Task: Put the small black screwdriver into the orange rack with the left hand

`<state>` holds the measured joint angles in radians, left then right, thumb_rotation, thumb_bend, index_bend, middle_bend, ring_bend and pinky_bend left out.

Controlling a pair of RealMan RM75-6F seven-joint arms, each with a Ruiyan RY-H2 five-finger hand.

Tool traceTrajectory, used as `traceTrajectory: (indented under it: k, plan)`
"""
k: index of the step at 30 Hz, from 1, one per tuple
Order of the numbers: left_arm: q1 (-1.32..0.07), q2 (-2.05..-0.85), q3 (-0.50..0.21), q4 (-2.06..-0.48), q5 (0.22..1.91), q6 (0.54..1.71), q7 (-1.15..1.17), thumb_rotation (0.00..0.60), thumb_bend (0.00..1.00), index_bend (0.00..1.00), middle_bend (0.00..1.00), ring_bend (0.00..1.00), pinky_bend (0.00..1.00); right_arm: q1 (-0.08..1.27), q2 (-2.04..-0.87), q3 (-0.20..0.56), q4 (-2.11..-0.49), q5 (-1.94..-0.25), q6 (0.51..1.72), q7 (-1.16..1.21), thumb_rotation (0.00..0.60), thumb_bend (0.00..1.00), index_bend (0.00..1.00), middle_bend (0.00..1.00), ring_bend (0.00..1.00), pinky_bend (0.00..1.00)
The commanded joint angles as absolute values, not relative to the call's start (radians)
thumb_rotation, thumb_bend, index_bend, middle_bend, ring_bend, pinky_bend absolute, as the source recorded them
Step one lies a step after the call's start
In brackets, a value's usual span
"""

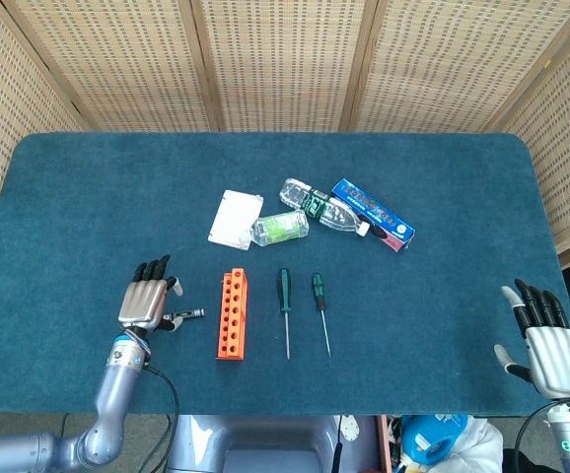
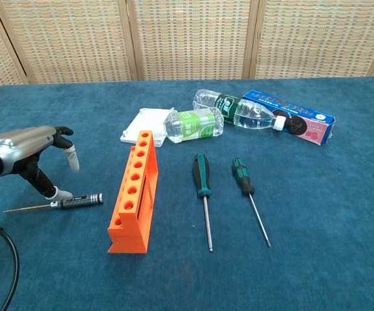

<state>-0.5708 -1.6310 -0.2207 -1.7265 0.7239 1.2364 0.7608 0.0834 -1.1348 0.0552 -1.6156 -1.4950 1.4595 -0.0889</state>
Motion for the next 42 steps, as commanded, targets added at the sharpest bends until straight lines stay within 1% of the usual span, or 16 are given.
traceTrajectory:
  k: [1, 16, 37, 42]
  plan:
    - [-0.58, -1.645, -0.22, -1.708, 0.714, 1.231, 0.754, 0.6, 0.22, 0.44, 0.0, 0.0, 0.0, 0.084, -1.135, 0.055, -1.615, -1.495, 1.459, -0.087, 0.6, 0.28, 0.06, 0.0, 0.0, 0.0]
    - [-0.626, -1.728, -0.207, -1.636, 0.681, 1.223, 0.753, 0.6, 0.22, 0.46, 0.0, 0.0, 0.0, 0.085, -1.134, 0.052, -1.611, -1.508, 1.461, -0.069, 0.6, 0.28, 0.06, 0.0, 0.0, 0.0]
    - [-0.666, -1.783, -0.21, -1.557, 0.653, 1.214, 0.77, 0.6, 0.23, 0.5, 0.0, 0.0, 0.0, 0.085, -1.13, 0.052, -1.609, -1.512, 1.463, -0.049, 0.6, 0.28, 0.06, 0.0, 0.0, 0.0]
    - [-0.67, -1.787, -0.211, -1.55, 0.646, 1.213, 0.772, 0.6, 0.25, 0.52, 0.0, 0.0, 0.0, 0.085, -1.129, 0.052, -1.609, -1.513, 1.465, -0.047, 0.6, 0.28, 0.06, 0.0, 0.0, 0.0]
